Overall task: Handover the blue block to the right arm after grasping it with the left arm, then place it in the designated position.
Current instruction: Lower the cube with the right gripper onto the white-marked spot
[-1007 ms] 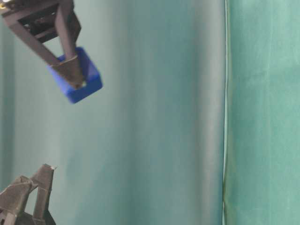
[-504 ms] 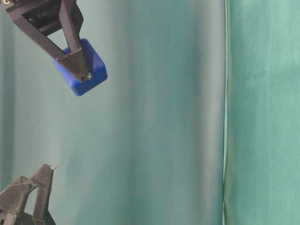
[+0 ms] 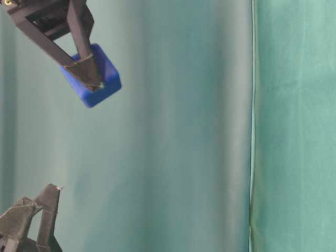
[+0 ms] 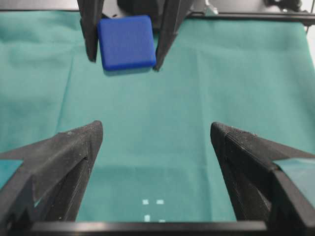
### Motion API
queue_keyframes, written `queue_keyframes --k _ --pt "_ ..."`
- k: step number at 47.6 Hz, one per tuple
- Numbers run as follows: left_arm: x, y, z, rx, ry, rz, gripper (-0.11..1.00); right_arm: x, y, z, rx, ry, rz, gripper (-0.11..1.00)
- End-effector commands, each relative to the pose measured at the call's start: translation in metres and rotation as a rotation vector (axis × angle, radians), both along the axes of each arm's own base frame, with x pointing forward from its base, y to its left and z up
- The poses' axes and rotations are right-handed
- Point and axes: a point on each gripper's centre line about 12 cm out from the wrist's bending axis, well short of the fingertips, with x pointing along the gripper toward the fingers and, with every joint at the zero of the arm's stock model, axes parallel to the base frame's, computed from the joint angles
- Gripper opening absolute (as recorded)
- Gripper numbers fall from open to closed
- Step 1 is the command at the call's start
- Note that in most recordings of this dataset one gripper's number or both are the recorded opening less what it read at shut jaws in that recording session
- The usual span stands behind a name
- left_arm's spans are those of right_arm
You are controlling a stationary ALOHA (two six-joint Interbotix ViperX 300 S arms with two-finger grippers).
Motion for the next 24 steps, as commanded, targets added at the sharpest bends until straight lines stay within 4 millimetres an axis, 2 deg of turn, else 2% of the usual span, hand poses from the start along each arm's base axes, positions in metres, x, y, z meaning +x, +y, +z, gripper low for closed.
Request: queue_keyframes --k 1,24 --pt "0.001 0.000 0.013 -0.002 -0.035 0.002 1.00 0.006 0.001 0.006 0.010 -0.017 0.000 0.62" --pt "0.001 0.000 0.013 0.001 -0.035 0.001 1.00 0.038 0.012 -0.055 0.060 0.069 0.046 0.61"
